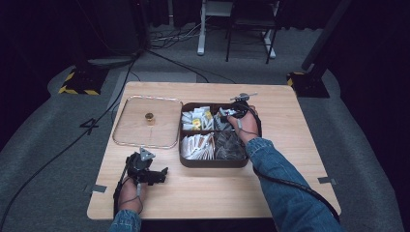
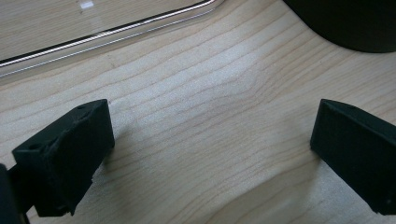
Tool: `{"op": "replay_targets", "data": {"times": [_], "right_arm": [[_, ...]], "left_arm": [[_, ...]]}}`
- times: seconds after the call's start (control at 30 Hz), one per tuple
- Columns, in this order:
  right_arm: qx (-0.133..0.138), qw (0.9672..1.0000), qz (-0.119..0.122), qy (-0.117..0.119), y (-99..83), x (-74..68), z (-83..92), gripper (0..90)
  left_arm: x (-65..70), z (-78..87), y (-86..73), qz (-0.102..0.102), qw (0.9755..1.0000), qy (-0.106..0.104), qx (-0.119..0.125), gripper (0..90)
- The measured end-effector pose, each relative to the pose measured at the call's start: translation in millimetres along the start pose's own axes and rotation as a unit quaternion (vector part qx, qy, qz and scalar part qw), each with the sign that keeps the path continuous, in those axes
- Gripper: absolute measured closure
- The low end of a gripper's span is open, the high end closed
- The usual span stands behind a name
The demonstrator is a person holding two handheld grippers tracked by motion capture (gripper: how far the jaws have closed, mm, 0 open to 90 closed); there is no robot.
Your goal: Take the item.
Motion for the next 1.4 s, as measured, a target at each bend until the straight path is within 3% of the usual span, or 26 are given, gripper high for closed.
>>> {"op": "replay_targets", "data": {"times": [0.23, 0.37, 0.7, 0.97, 1.4], "right_arm": [[0.007, 0.9999, -0.006, 0.011, 1.6, -1.1, 9.2, 88.3], [0.018, 0.9997, 0.008, 0.017, 4.3, -3.0, 20.4, 88.3], [0.044, 0.9977, 0.013, 0.049, 9.2, -6.3, 49.7, 88.3], [0.070, 0.9942, 0.014, 0.080, 7.2, -7.1, 81.1, 88.2], [0.100, 0.9893, 0.014, 0.106, -2.3, 1.6, 127.5, 88.3]], "left_arm": [[0.0, 0.0, 0.0, 0.000, 1.0000, 0.000, 0.000, 0.0], [0.1, -0.2, 0.2, 0.001, 1.0000, 0.000, 0.001, 0.0], [0.1, -0.2, 0.2, 0.001, 1.0000, 0.000, 0.001, 0.0], [0.2, -0.1, 0.2, 0.001, 1.0000, 0.000, 0.000, 0.0], [0.3, -0.1, 0.2, 0.001, 1.0000, 0.000, 0.000, 0.0]]}}
Point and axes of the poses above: each handheld gripper's, and its own axes: z roughly backward along the jaws, y roughly out of its top, x roughly to its right, the point moved 4 cm from there along -z, roughly forward along the jaws, and after that the axes turned 11 degrees about -z, right-handed, at the moved point
